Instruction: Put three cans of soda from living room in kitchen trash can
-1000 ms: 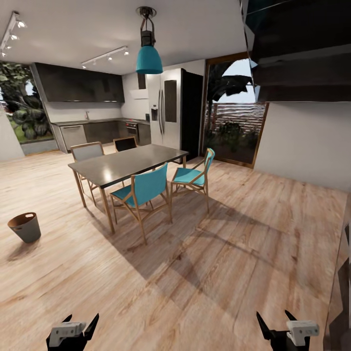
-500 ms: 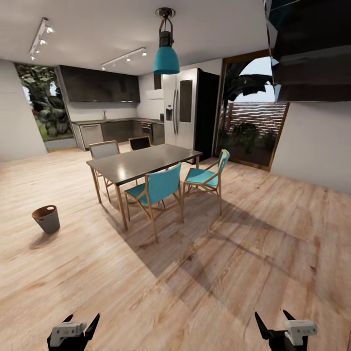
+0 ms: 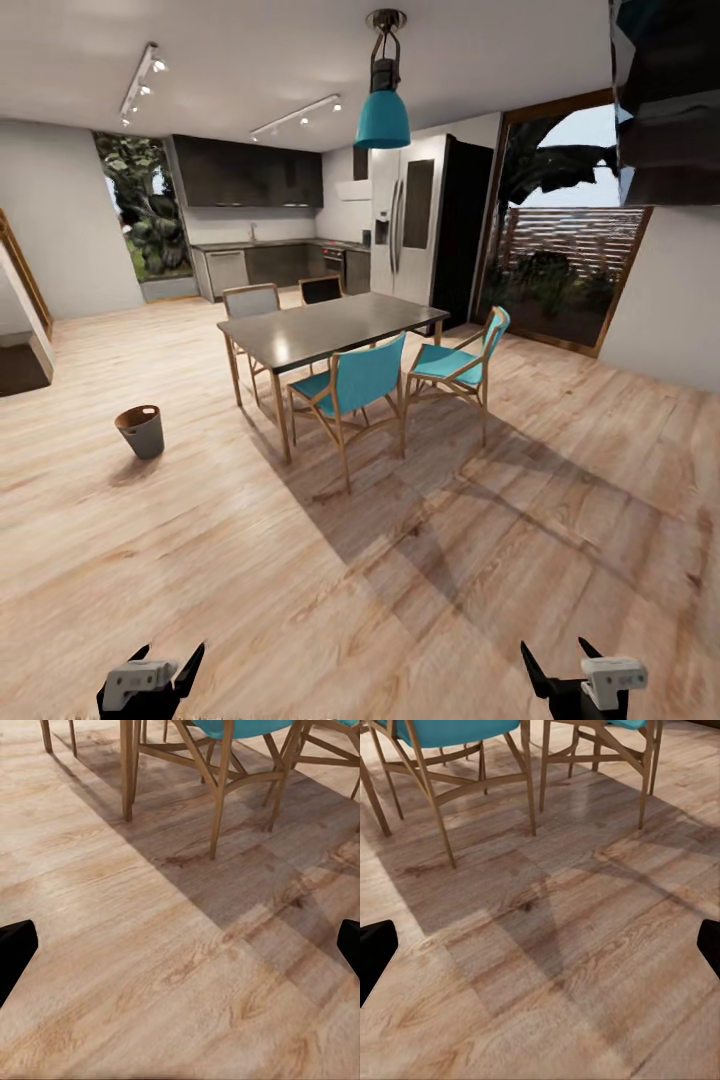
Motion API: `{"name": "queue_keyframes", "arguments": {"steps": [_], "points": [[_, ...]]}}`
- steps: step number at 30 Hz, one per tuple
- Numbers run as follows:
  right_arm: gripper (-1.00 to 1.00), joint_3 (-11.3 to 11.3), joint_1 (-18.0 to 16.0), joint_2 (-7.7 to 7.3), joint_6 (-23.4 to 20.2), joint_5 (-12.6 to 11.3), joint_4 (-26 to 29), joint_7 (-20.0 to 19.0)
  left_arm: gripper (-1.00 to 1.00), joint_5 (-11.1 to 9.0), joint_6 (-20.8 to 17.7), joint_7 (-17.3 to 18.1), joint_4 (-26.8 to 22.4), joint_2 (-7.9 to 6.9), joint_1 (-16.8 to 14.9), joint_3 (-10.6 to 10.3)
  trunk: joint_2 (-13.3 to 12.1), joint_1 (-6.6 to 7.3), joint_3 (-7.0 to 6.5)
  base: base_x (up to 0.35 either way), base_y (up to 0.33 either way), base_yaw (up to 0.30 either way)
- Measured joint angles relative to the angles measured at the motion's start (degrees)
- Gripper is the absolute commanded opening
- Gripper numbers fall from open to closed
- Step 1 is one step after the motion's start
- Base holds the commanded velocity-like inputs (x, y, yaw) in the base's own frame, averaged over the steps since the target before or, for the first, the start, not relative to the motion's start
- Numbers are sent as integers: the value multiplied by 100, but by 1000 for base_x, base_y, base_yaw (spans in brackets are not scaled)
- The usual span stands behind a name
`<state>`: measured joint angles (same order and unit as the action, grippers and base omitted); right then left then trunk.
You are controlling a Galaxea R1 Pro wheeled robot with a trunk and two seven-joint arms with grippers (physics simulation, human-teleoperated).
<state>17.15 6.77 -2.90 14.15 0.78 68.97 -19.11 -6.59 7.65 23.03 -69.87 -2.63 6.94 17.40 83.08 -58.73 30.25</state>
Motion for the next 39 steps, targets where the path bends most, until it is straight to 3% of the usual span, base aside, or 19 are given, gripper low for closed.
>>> {"name": "queue_keyframes", "arguments": {"steps": [39], "points": [[100,-88,-9,15,0,0,-25,4,100,5,0,-1,8,8,0,0,0,0,162,0,0,221]]}}
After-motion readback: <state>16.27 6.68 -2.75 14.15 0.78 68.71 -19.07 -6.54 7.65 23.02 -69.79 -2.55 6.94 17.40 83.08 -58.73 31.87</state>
